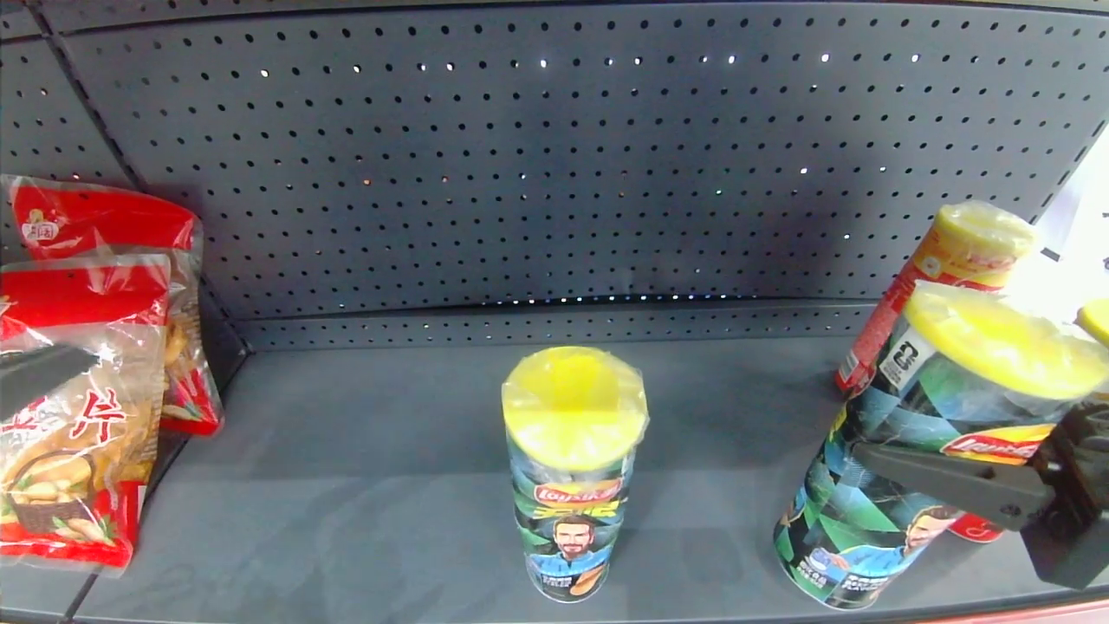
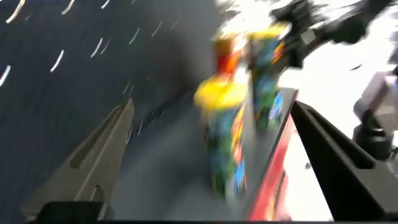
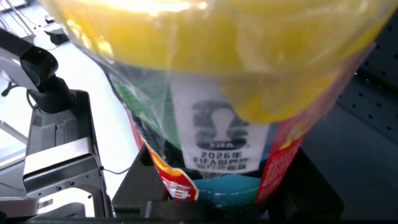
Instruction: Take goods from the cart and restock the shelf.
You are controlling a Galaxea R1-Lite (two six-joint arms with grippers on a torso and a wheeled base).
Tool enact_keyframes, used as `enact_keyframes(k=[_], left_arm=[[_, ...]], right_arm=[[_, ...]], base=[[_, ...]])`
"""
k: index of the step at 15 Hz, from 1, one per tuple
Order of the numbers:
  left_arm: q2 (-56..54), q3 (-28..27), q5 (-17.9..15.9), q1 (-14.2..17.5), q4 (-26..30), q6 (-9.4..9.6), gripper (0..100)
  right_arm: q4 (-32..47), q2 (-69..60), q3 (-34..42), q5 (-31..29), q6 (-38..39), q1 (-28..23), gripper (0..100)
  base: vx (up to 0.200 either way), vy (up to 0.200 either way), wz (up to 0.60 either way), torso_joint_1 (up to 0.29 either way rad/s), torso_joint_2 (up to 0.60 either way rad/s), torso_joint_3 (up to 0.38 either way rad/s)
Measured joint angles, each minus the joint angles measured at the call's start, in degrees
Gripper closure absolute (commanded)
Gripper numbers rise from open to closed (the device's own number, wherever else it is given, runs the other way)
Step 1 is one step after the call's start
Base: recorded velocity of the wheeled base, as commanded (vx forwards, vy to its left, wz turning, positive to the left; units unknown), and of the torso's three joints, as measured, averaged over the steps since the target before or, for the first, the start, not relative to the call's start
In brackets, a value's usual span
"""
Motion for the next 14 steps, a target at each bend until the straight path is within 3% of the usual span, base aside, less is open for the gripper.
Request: enact_keyframes(k=[1, 2, 3, 5, 10, 12, 14], left_arm=[[-5.34, -2.73, 1.93, 3.06, 10.97, -0.8, 0], [-10.0, -4.77, 4.94, 6.36, 17.43, -2.65, 0], [-14.1, -5.85, 8.94, 8.9, 19.76, -4.6, 0], [-19.87, -5.68, 15.71, 10.59, 23.15, -5.72, 0], [-31.15, -1.21, 25.67, 11.28, 36.64, -5.47, 0], [-32.99, 1.12, 31.1, 11.58, 37.64, -4.32, 0], [-33.96, 4.57, 32.68, 13.73, 37.6, -3.96, 0]], right_arm=[[0.0, 0.0, 0.0, 0.0, 0.0, 0.07, 100], [0.0, -0.02, 0.0, 0.0, 0.0, 0.07, 100], [0.0, -0.09, -0.05, 0.0, 0.0, 0.07, 100], [0.0, -0.41, -0.16, 0.0, 0.0, 0.07, 100], [0.0, -1.05, -0.27, 0.17, 0.07, 0.13, 100], [0.0, -1.43, -0.29, 0.2, 0.13, 0.16, 100], [0.0, -1.57, -0.2, 0.2, 0.24, 0.16, 100]], base=[[0.0, 0.0, 0.0, 0.0, 0.0, 0.0], [0.0, 0.0, 0.0, 0.0, 0.0, 0.0], [0.0, 0.0, 0.0, 0.0, 0.0, 0.0], [0.0, 0.0, 0.0, 0.0, 0.0, 0.0], [0.0, 0.0, 0.0, 0.0, 0.0, 0.0], [0.0, 0.0, 0.0, 0.0, 0.0, 0.0], [0.0, 0.0, 0.0, 0.0, 0.0, 0.0]])
